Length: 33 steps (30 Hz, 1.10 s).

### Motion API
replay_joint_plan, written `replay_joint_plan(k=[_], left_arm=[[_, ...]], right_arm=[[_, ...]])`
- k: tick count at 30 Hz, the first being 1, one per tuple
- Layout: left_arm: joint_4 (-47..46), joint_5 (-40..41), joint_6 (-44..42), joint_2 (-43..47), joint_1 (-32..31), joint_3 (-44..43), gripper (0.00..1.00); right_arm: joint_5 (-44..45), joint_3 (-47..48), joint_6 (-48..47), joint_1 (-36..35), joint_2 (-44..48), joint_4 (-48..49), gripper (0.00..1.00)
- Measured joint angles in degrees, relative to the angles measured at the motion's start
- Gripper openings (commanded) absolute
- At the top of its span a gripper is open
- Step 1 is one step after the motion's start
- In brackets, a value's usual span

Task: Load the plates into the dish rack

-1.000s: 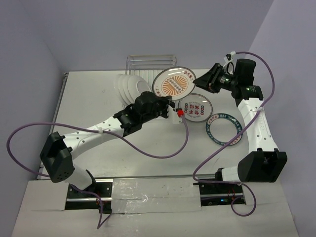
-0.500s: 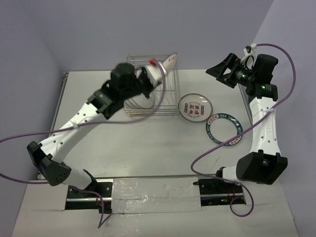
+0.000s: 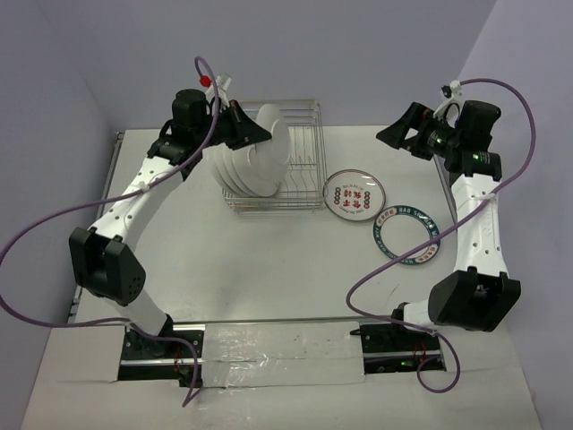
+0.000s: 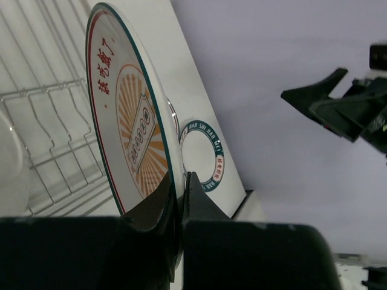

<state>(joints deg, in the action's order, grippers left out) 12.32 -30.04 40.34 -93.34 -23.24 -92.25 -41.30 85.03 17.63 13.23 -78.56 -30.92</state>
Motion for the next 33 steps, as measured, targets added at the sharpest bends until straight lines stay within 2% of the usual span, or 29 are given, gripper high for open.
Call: replay_joint_plan(k=[4, 8, 15, 30, 33], left_arm=[[-1.1, -1.8, 7.0, -3.3, 3.6, 1.2, 0.00], [-2.2, -1.6, 8.7, -4.4, 5.3, 1.3, 0.00], [-4.3, -1.5, 8.7, -5.3, 5.2, 1.3, 0.00], [-2.6, 1.2, 4.3, -10.4, 5.2, 1.2, 0.00], [-2.6, 1.3, 4.2, -11.4, 5.2, 1.2, 0.06]], right_arm=[[1.1, -0.3, -1.1, 0.2, -0.6, -0.5, 1.00], [1.5, -0.6, -1.7, 0.2, -0.8, -0.9, 1.00], [1.7, -0.9, -2.6, 0.2, -2.1, -1.3, 1.00], [1.6, -1.2, -3.2, 0.3, -3.2, -1.9, 1.00], [1.4, -1.2, -3.5, 0.3, -4.1, -2.0, 1.00]])
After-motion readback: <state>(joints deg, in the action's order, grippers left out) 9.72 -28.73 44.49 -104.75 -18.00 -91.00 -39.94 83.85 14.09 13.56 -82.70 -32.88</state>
